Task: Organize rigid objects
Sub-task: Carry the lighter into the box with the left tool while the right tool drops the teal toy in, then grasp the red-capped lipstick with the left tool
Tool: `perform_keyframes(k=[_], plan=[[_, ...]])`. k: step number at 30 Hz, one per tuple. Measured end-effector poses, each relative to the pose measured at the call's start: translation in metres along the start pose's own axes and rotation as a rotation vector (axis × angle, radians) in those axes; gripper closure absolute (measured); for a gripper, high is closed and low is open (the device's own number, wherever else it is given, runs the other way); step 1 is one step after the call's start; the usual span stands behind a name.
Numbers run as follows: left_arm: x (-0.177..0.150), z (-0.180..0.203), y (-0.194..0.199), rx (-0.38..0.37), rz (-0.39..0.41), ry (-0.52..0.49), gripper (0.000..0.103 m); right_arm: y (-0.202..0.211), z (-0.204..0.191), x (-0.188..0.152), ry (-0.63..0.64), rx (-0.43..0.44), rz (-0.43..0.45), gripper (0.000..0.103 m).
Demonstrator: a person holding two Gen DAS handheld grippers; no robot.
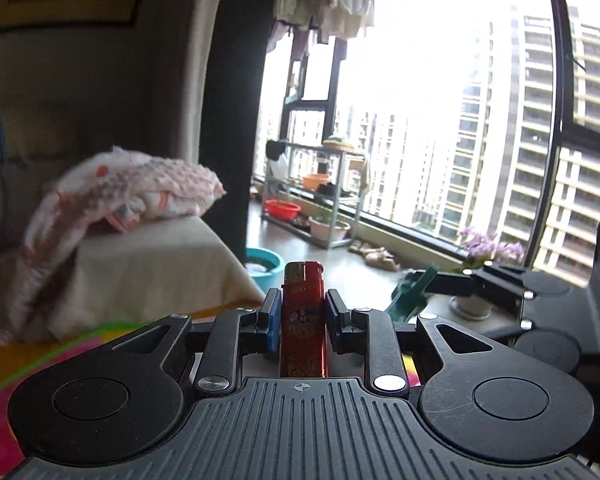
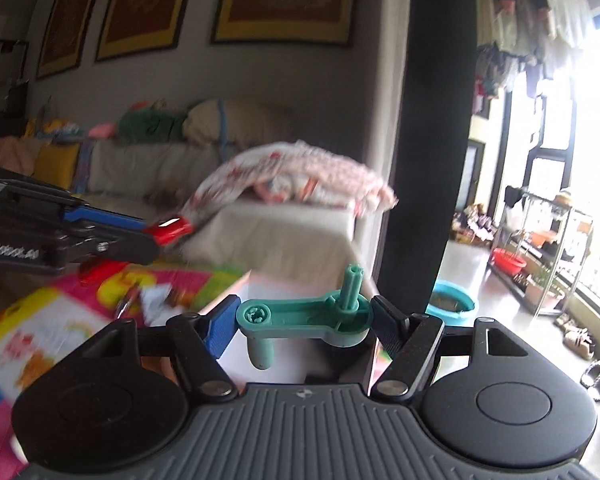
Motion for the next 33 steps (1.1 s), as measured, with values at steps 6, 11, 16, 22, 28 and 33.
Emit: perform_keyframes(k=[6,11,16,22,28,33], plan=[[-0.045,-0.026,-0.038,0.073,-0.077,0.063,0.075,-0.020,0.005,-0.042,-0.018,-0.044,-0.114,0.009],[-0.083,-0.073,-0.011,0.167,-0.123,0.102,0.075,0.011,-0.010,-0.108,0.042,0.002,-0.232,0.009],[-0.097,-0.141,0.020,0.347,-0.137,0.207,0.075,0.028,-0.021,-0.140,0.052,0.035,-0.298,0.009],[-0.104,-0.158,0.018,0.364,-0.154,0.263,0.075,0.027,-0.035,-0.147,-0.051,0.081,-0.339,0.009],[-0.106,-0.173,0.025,0.480,-0.076,0.244,0.075,0.027,-0.032,-0.151,-0.087,0.077,-0.357,0.009],[-0.108,-0.216,0.038,0.608,-0.071,0.375,0.075,0.021,-0.027,-0.158,-0.132,0.075,-0.404,0.009]])
Point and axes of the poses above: each gripper's, at about its wrist camera, not at the fingertips, and y roughly against the way its jaws point, z to its right, x to its top, the point moved 7 cm from there along -y, roughly the way its jaws point, and after that the axes turned 12 degrees about z, right-handed, at the moved point
